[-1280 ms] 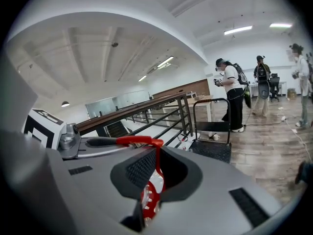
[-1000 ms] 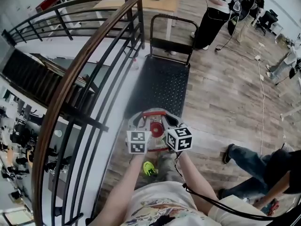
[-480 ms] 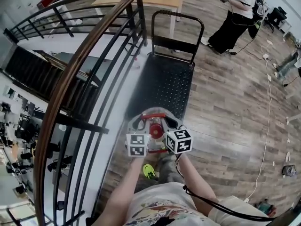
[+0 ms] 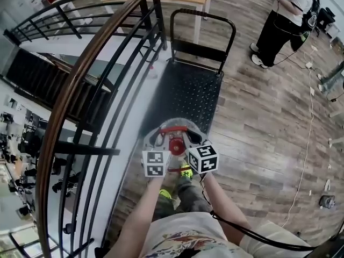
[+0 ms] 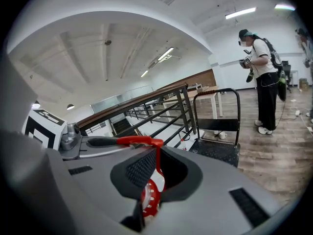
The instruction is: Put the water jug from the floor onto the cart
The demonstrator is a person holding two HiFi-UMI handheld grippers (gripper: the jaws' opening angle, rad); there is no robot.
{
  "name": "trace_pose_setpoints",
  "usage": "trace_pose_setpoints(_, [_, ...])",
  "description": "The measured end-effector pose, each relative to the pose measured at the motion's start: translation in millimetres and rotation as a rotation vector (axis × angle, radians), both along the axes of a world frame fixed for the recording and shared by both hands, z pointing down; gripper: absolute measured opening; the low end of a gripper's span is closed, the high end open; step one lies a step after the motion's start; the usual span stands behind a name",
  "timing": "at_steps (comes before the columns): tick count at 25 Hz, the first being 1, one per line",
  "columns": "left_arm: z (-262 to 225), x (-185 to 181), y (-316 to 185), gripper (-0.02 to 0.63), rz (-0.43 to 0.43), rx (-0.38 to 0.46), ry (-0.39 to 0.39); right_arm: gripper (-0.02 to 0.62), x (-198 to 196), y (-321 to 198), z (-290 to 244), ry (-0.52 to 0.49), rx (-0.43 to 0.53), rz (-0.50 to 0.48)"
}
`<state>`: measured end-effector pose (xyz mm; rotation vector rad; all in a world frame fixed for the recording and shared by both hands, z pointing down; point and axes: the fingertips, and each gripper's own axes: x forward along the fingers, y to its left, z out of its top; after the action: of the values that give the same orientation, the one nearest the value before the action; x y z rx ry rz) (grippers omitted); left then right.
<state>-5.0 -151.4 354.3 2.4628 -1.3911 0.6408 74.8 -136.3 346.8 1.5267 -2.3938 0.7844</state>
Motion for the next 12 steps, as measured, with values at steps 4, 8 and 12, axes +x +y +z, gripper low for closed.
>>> trace_pose_setpoints(4, [6.0, 9.1, -17.9, 0.092, -0.004, -0.015, 0.001, 0.032, 8.3, -17.8, 6.8, 0.0, -0.004, -0.003])
trace_pose_setpoints(8, [19.8, 14.5, -34.5, 0.092, 0.006, -0.033, 0.005, 0.032, 14.3, -34.6, 17.9, 0.011, -0.013, 0.007])
trace_pose_setpoints(12, [31.6, 12.4, -53.0, 0.092, 0.028, -0.051, 0.0, 0.034, 10.4, -53.5, 32.7, 0.041, -0.017, 0.006])
